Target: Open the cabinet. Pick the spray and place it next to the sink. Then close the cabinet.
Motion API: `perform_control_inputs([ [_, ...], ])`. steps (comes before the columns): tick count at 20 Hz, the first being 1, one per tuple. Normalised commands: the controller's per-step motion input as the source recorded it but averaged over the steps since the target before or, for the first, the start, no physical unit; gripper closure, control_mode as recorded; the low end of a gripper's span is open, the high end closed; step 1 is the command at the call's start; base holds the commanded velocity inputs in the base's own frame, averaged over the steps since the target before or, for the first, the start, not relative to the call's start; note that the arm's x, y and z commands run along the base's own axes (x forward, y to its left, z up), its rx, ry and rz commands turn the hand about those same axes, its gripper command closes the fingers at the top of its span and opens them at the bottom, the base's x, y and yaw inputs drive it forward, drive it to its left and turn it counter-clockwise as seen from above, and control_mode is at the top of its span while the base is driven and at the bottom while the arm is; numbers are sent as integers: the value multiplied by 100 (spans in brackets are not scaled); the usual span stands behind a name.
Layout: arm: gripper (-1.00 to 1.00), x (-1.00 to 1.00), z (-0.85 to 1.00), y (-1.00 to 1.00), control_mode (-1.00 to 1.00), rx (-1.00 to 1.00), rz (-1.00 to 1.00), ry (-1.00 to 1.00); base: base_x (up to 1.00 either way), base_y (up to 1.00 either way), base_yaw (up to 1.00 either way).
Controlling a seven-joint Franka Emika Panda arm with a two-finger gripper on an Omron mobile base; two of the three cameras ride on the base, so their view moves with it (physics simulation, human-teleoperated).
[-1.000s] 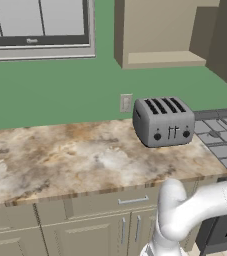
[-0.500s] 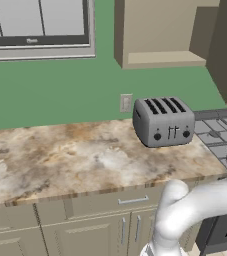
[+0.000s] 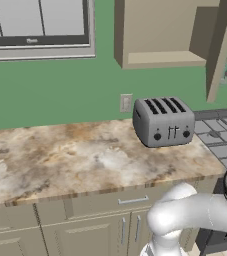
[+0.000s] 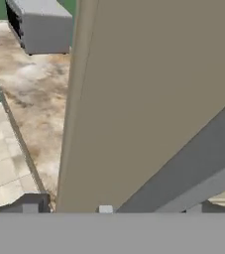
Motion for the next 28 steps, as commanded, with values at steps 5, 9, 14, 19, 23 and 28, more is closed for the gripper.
perform_control_inputs([
  [5,-100,4,-59,36,-100,17,-50,-26,0,0,0],
  [9,-100,23,-7,57,-100,13,-44,-30,0,0,0],
  [14,-100,64,0,66,-100,5,-35,-27,0,0,0],
  [19,-100,87,0,59,-100,0,-25,-17,0,0,0],
  [23,-100,55,0,61,-100,0,-14,-13,0,0,0],
  [28,-100,36,5,37,-100,0,-7,-8,0,0,0],
])
